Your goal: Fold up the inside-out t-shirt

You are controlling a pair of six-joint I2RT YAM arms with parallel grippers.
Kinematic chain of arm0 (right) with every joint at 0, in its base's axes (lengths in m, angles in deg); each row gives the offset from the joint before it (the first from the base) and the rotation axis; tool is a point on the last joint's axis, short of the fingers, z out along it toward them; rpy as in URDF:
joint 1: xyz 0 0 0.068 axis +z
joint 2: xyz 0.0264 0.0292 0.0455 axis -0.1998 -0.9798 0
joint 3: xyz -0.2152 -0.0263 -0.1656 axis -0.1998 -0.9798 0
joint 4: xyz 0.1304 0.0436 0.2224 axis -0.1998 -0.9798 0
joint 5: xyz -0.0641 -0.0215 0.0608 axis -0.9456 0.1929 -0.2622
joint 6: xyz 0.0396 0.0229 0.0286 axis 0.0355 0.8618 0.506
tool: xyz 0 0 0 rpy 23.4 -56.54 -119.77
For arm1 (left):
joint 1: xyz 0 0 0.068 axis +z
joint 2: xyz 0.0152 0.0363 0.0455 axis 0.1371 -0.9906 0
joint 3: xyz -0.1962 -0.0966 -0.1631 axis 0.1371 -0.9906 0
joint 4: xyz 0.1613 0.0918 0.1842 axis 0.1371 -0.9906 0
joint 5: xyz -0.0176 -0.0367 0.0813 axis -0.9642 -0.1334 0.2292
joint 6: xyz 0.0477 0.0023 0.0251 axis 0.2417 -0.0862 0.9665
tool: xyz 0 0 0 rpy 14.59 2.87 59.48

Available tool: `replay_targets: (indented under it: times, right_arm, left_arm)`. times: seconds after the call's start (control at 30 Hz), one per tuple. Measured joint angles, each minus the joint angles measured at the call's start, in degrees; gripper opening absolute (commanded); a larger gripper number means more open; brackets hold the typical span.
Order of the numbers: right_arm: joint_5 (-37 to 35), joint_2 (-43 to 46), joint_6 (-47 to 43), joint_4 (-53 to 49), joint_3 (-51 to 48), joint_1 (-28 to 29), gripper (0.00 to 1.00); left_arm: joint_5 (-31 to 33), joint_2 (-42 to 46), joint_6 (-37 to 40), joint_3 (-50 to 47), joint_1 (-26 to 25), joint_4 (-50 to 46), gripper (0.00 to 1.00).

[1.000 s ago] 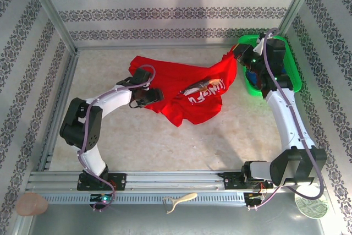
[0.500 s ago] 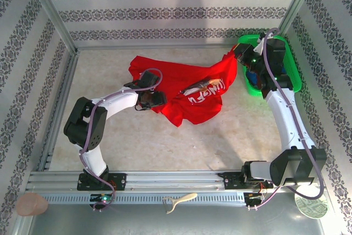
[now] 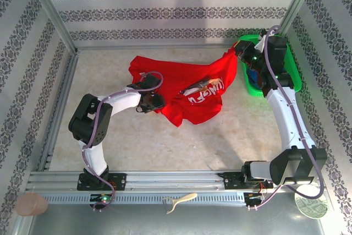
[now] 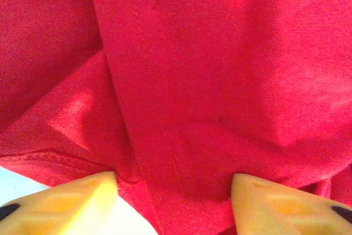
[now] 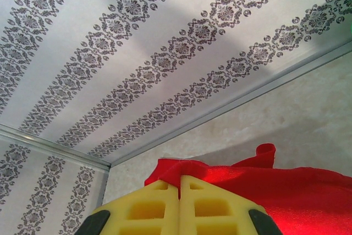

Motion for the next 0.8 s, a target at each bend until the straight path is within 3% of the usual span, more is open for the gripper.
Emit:
replay_targets:
  times: [0.13, 0.33, 0.47, 0.57, 0.67, 0.8]
  right_arm:
    - [0.0, 0.0, 0.0, 0.0, 0.0, 0.0, 0.0]
    - [0.1, -0.3, 0.0, -0.5, 1.0, 0.0, 0.0]
    - [1.0, -2.0, 0.4, -0.7, 4.9, -1.4, 0.0]
    - [2.4, -4.2, 2.2, -1.0, 10.1, -4.6, 0.0]
    - [4.0, -7.2, 5.3, -1.3, 17.9, -8.9, 0.0]
    - [6.3, -11.6, 10.7, -1.7, 31.5, -14.5, 0.0]
  left_arm:
    - [0.0, 0.0, 0.0, 0.1, 0.0, 0.4, 0.24]
    - [0.3, 1.3, -0.1, 0.8, 0.1, -0.4, 0.01]
    - [-0.9, 6.4, 0.0, 5.3, 2.1, -2.8, 0.0]
    - [-3.7, 11.0, 0.0, 11.6, 8.0, -3.6, 0.0]
    - [-7.1, 13.3, -0.5, 21.9, 17.2, -3.2, 0.0]
    - [-11.6, 12.2, -2.6, 41.1, 28.9, -2.5, 0.0]
